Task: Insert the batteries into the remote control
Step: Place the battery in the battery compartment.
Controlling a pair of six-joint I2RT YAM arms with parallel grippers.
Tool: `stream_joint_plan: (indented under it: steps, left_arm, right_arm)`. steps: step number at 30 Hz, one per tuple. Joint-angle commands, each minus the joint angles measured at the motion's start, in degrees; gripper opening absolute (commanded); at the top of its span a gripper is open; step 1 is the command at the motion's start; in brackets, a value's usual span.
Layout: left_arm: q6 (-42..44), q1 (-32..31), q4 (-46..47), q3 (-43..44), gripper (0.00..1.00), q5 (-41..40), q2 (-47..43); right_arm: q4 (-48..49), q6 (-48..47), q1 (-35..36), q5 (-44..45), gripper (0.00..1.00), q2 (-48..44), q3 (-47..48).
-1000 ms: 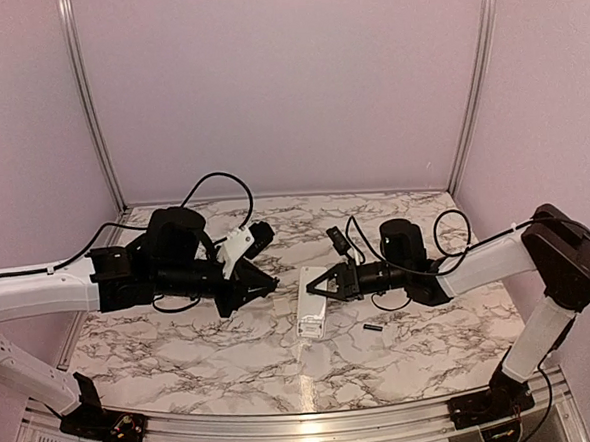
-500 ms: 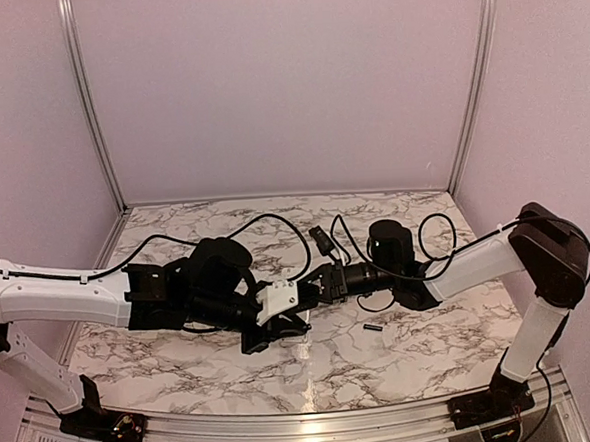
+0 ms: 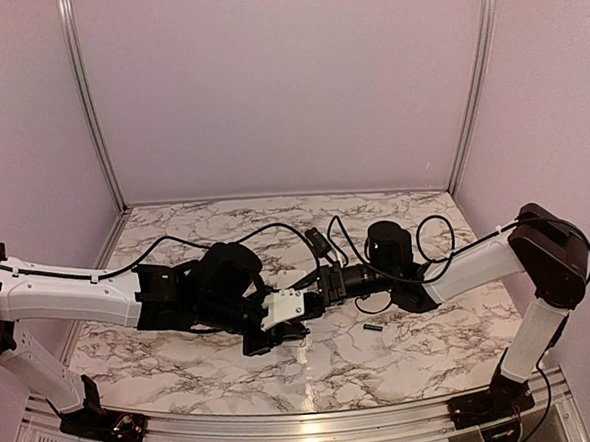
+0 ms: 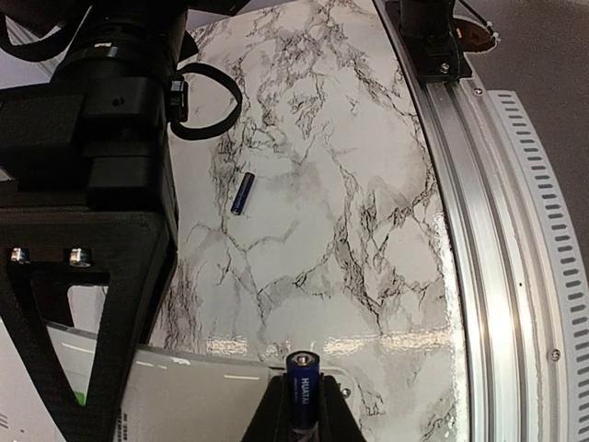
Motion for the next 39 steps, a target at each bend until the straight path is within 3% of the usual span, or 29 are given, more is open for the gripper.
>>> stream_joint_plan:
  steps: [1,31,39]
  left_arm:
    - [0.81,-0.12,-1.92,0.81,0.0,-1.0,0.6]
    - [-2.01,0.13,-4.41,-3.17,0.0,-4.89,-0.58]
    - [-2.75,0.4,-4.19,-2.07,0.09,-7.24,0.86]
  right_arm:
    - [2.27,0.66,0.53,-0.59,0.0,-0.74,2.06]
    - [2.29,1.54,-1.1,0.8,0.0,-4.52,0.64]
    - [1.11,1.11,-1.4,0.91,0.0,-3.8,0.71]
